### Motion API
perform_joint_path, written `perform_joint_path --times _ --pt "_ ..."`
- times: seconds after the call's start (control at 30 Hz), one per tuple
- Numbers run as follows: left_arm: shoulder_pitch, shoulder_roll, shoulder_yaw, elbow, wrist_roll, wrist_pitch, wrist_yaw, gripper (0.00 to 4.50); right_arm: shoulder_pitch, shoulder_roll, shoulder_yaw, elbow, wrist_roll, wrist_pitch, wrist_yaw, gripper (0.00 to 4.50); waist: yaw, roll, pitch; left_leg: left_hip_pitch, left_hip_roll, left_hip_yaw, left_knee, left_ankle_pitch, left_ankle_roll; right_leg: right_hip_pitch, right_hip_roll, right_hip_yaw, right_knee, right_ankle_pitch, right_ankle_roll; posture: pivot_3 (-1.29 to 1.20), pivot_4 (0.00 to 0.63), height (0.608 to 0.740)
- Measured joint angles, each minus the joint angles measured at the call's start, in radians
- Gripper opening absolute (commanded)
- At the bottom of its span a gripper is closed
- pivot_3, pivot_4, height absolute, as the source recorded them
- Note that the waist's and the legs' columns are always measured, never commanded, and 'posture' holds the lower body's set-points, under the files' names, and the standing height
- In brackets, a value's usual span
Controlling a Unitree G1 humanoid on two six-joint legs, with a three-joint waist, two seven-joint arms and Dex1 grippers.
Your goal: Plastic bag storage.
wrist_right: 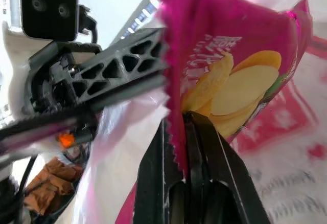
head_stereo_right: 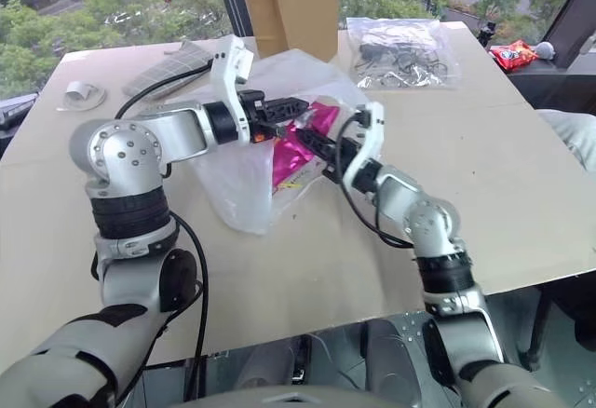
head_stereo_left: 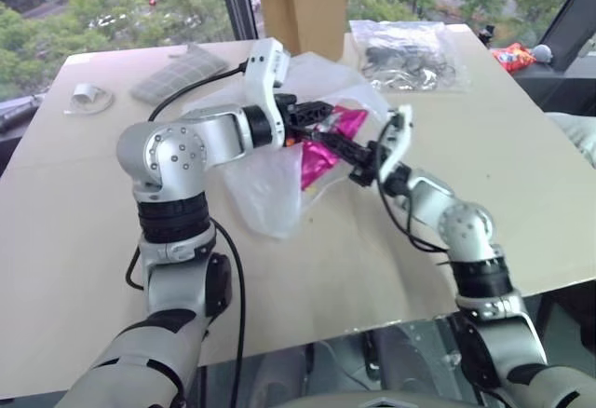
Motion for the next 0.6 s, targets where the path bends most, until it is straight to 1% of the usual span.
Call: perform_joint_path --times 0.07,0.13,0.17,0.2,0.23,0.27,0.3,0.37,0.43,0.47,0.5,0.57,0.6 --pt "-0.008 -0.010 0.011 0.000 -0.017 0.009 0.007 0.00 -0.049 0.066 0.018 0.106 -0.067 -0.035 0.012 0.04 -0.006 0.000 0.000 0.000 0.000 -0.001 -0.001 0.000 0.000 0.000 0.000 -0.001 0.000 0.000 0.000 0.00 0.150 0.740" --pt "-0.011 -0.016 0.045 -0.002 -0.036 0.025 0.011 0.00 -0.143 0.141 0.025 0.312 -0.161 -0.108 0.015 0.04 -0.016 0.000 0.000 0.000 0.000 -0.001 -0.001 0.000 0.000 0.000 0.000 0.000 0.000 0.000 0.000 0.00 0.150 0.740" --pt "-0.013 -0.023 0.044 -0.008 -0.043 0.032 0.013 0.00 -0.178 0.165 0.025 0.395 -0.202 -0.147 0.016 0.04 -0.018 0.000 0.000 0.000 0.000 -0.001 -0.001 0.000 0.000 0.000 -0.001 0.000 0.000 0.000 -0.001 0.00 0.150 0.740" --pt "-0.013 -0.020 0.048 -0.008 -0.043 0.034 0.022 0.00 -0.198 0.167 0.027 0.445 -0.223 -0.174 0.023 0.04 -0.017 0.000 0.000 0.000 0.000 -0.002 -0.001 0.000 0.000 0.000 -0.001 -0.001 0.000 0.000 -0.001 0.00 0.150 0.740" --pt "-0.009 -0.014 0.062 -0.008 -0.041 0.040 0.033 0.00 -0.248 0.168 0.018 0.552 -0.269 -0.220 0.025 0.28 -0.020 0.000 0.000 0.000 -0.001 -0.001 -0.001 0.000 0.000 0.000 -0.002 0.000 0.000 0.001 0.000 0.00 0.150 0.740" --pt "-0.008 -0.016 0.070 -0.012 -0.047 0.044 0.033 0.00 -0.272 0.169 0.009 0.608 -0.296 -0.239 0.021 0.55 -0.019 0.000 0.000 -0.001 0.000 -0.002 -0.001 0.000 0.000 0.000 -0.002 -0.001 0.000 0.001 0.000 0.00 0.150 0.740" --pt "-0.006 -0.016 0.072 -0.021 -0.051 0.046 0.033 0.00 -0.293 0.171 0.005 0.659 -0.325 -0.266 0.025 0.68 -0.019 0.000 0.000 -0.001 0.000 -0.003 -0.001 0.000 -0.001 0.000 -0.002 -0.001 0.000 0.000 -0.001 0.00 0.150 0.740" --pt "0.002 -0.019 0.065 -0.036 -0.056 0.047 0.033 0.00 -0.314 0.173 0.004 0.726 -0.376 -0.308 0.044 1.59 -0.020 0.000 0.000 -0.001 0.000 -0.003 -0.003 0.000 -0.001 -0.001 -0.002 -0.001 -0.001 0.000 -0.001 0.00 0.150 0.740" --pt "0.021 -0.013 0.059 -0.043 -0.053 0.043 0.035 0.00 -0.314 0.171 0.005 0.726 -0.422 -0.333 0.056 2.60 -0.022 0.000 0.000 -0.001 0.000 -0.002 -0.004 0.000 -0.001 -0.002 -0.002 -0.001 0.000 0.000 -0.001 0.00 0.150 0.740" --pt "0.035 -0.008 0.050 -0.044 -0.046 0.031 0.038 0.00 -0.307 0.157 0.030 0.691 -0.477 -0.347 0.059 3.17 -0.024 0.001 0.000 -0.001 0.000 -0.002 -0.004 0.000 -0.001 -0.002 -0.002 -0.001 0.000 0.000 -0.001 0.00 0.150 0.740" --pt "0.041 -0.006 0.049 -0.045 -0.044 0.023 0.037 0.00 -0.296 0.145 0.046 0.662 -0.503 -0.350 0.061 3.47 -0.024 0.001 0.000 -0.001 0.000 -0.002 -0.004 0.000 -0.001 -0.002 -0.002 -0.001 0.000 0.000 -0.001 0.00 0.150 0.740" --pt "0.056 0.004 0.015 -0.068 -0.044 -0.009 0.020 0.00 -0.214 0.095 0.086 0.508 -0.550 -0.326 0.069 3.47 -0.018 0.001 0.000 -0.002 0.000 -0.005 -0.004 0.000 -0.001 -0.002 -0.003 -0.003 0.000 0.000 -0.001 0.00 0.150 0.740" --pt "0.073 0.027 -0.006 -0.067 -0.022 -0.042 0.021 0.00 -0.154 0.061 0.108 0.384 -0.565 -0.297 0.083 3.47 -0.019 0.001 0.000 -0.003 0.000 -0.004 -0.004 0.000 -0.001 -0.002 -0.003 -0.003 -0.001 0.000 -0.001 0.00 0.150 0.740"
